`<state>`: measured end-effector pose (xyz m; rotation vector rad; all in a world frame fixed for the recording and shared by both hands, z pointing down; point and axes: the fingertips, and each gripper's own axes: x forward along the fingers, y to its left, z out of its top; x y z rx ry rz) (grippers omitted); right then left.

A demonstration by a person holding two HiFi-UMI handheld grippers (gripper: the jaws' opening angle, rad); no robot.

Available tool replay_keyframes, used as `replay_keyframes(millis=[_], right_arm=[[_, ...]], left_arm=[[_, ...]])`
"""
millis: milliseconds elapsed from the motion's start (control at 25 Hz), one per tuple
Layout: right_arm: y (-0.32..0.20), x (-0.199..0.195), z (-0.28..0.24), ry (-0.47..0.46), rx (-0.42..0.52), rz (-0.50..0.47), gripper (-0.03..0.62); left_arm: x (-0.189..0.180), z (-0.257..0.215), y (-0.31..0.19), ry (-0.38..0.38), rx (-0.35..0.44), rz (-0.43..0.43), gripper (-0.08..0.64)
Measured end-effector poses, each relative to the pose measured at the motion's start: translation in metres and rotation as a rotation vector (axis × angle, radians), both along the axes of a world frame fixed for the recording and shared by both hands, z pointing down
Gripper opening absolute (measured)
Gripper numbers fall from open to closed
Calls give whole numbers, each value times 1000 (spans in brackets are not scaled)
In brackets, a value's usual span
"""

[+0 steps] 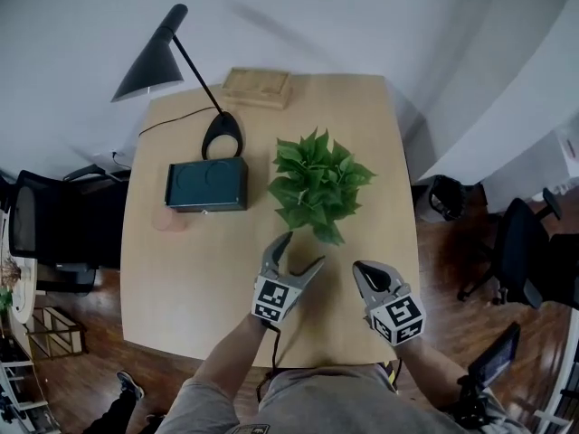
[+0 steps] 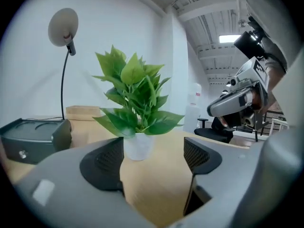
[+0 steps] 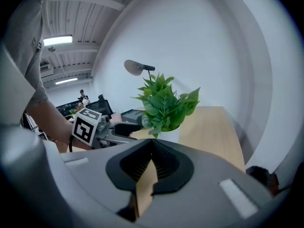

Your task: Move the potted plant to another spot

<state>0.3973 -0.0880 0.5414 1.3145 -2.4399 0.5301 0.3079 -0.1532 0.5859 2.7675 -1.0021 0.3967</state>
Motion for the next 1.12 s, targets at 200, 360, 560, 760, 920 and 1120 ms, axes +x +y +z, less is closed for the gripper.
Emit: replay_keyframes(millis=[200,360,560,760,920,1120], right_arm=[[21,-15,-19,-39,50,-45,6],[41,-27,-33,-53,72,-51,6],[79,-45,-44,-50,90,-25,6],[127,-78,-45,-43,72,10,6],[178,-106,-36,-33,37,28,6],[241,-119,-25,-44,-33,42,5]], left_arm=[[-9,-48,52,85,7,-63,195],[-20,-73,87,143,-29,-104,17],[-24,-78,147,168,-92,-23,2],[-45,-77,214,172,-127,71,2],[-72,-73,263,183,-156,106,2],[-89,-63,308,182,-175,132,2]])
